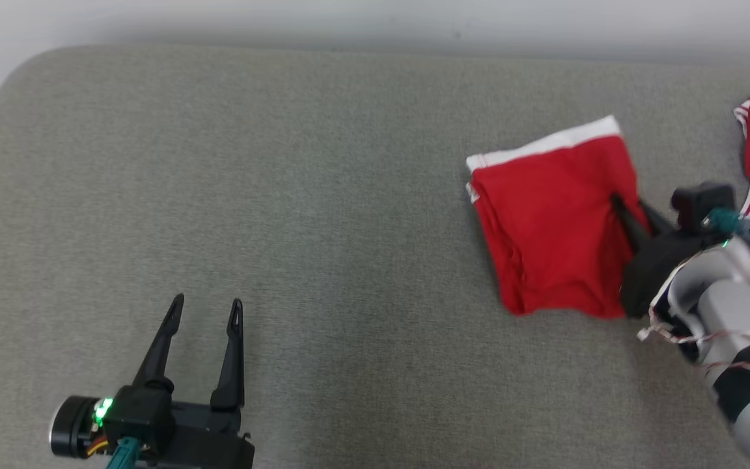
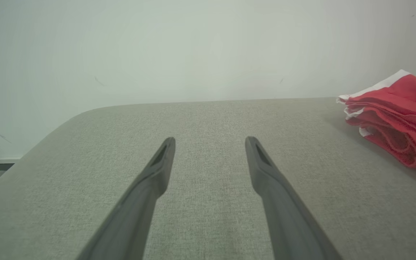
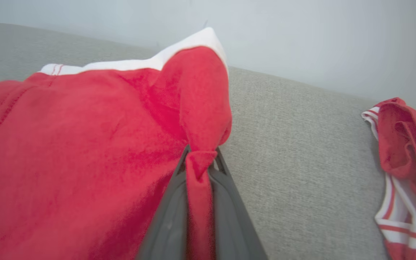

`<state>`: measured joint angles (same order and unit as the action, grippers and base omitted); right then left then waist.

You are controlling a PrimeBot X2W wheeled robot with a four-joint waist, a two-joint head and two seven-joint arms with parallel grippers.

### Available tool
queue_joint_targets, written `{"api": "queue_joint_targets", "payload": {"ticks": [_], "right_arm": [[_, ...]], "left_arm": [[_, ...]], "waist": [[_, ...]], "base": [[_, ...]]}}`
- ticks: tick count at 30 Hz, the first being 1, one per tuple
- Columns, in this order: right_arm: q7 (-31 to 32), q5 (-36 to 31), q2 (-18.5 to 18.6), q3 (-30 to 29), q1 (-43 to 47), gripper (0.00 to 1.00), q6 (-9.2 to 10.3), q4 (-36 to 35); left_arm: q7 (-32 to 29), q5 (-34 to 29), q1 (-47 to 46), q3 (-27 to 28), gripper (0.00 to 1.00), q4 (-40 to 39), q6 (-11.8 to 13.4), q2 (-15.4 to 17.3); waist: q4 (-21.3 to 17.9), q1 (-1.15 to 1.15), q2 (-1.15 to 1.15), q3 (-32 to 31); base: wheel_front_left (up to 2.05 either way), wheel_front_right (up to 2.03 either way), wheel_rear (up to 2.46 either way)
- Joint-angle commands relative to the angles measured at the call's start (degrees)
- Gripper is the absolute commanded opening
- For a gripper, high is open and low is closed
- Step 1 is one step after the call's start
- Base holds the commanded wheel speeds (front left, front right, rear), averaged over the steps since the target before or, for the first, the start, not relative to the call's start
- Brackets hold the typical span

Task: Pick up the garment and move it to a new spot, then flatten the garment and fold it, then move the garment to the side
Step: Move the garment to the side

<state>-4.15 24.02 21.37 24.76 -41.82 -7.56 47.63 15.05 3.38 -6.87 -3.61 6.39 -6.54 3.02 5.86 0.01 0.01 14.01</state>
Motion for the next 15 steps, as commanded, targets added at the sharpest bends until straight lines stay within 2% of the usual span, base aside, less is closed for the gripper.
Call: {"api": "queue_joint_targets", "payload": {"ticks": [1,9,15], "right_arm": [[0.77,0.65,1.65,1.01,-1.51,0.0,0.19,-0.98],[3.43,3.78,12.17,5.42,-8.18,0.0,0.19,-6.24],[4.58,5.05,15.77,5.69,-11.33,0.0,0.19,-7.92]], "left_arm": [[0.16,-0.34,-1.41,-0.13,1.0,-0.56,-0.01,0.04],[0.16,-1.01,-5.3,-0.41,1.0,-2.4,-0.46,0.79],[0.16,-1.55,-6.83,-0.73,1.0,-4.09,-0.44,2.31]], "waist": [[-2.95,-0.01,-0.01,3.68],[-7.37,-0.01,-0.01,9.72],[-10.53,-0.01,-0.01,12.67]], "base": [[0.0,0.0,0.0],[0.0,0.0,0.0],[0.0,0.0,0.0]]}}
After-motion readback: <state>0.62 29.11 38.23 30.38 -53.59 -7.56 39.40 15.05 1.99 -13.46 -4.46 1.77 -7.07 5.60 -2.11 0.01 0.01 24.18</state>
